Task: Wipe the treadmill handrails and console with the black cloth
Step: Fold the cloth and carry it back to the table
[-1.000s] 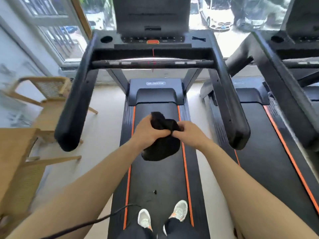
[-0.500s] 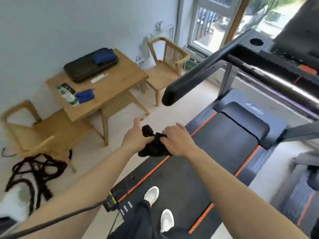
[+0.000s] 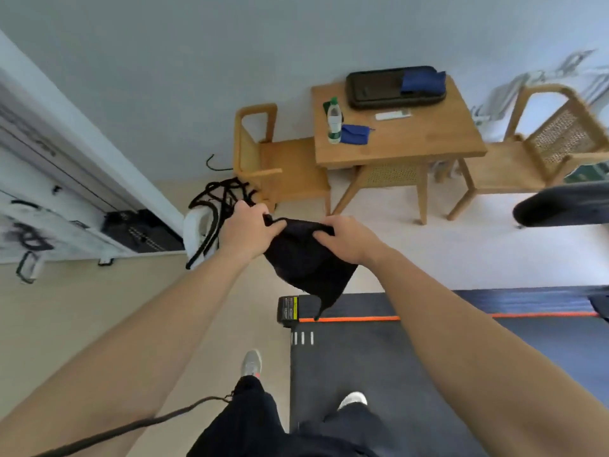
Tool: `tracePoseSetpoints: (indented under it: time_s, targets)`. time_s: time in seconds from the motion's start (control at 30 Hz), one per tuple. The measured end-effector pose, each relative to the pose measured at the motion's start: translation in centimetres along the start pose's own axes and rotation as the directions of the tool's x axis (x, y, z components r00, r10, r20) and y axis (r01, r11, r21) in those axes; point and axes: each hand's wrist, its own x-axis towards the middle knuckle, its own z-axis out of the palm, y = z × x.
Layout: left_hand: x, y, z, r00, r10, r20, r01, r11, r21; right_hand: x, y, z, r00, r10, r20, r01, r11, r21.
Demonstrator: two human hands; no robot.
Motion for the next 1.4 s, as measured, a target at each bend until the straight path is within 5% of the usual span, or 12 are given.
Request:
tracePoseSetpoints:
  time_s: [0.3,0.5,0.7,0.93,1.13,1.4]
  targets:
    - [5.5,-15.4,2.3,0.992,0.068,-0.105,-0.068,0.998,0.009,12.9,-4.2,9.4,0.994,0.038,0.107,-0.034,0.999,-0.032]
    - [12.8,-27.6,9.7,0.984,0.161,-0.078,-0.177,0.931,-0.319,23.2,-4.2,20.4,0.991,0.096,-0.090,-0.094,0.995,0.021]
    - [16.2,-34.7,8.3,0.981,0.178,0.079,-0.115,0.857,-0.503,25.4,-8.1,20.6,0.982,0.115,-0.151,-0.109,0.993,0.050]
    - [24.0,-34.7,4.0,0.955,0.215,0.205,-0.004,0.698,-0.716,28.3,-6.4,20.2,0.941,0.264,-0.212,-0.210,0.946,0.248]
    - [33.7,-30.8,4.4,0.916,0.245,0.317,0.127,0.575,-0.808,32.0,-0.7,18.8,0.825,0.483,-0.295,-0.241,0.772,0.589]
    - [43.8,-20.6,7.2,0.842,0.300,0.449,0.250,0.520,-0.817,36.8,5.0,12.7,0.927,0.373,-0.051,-0.105,0.387,0.916]
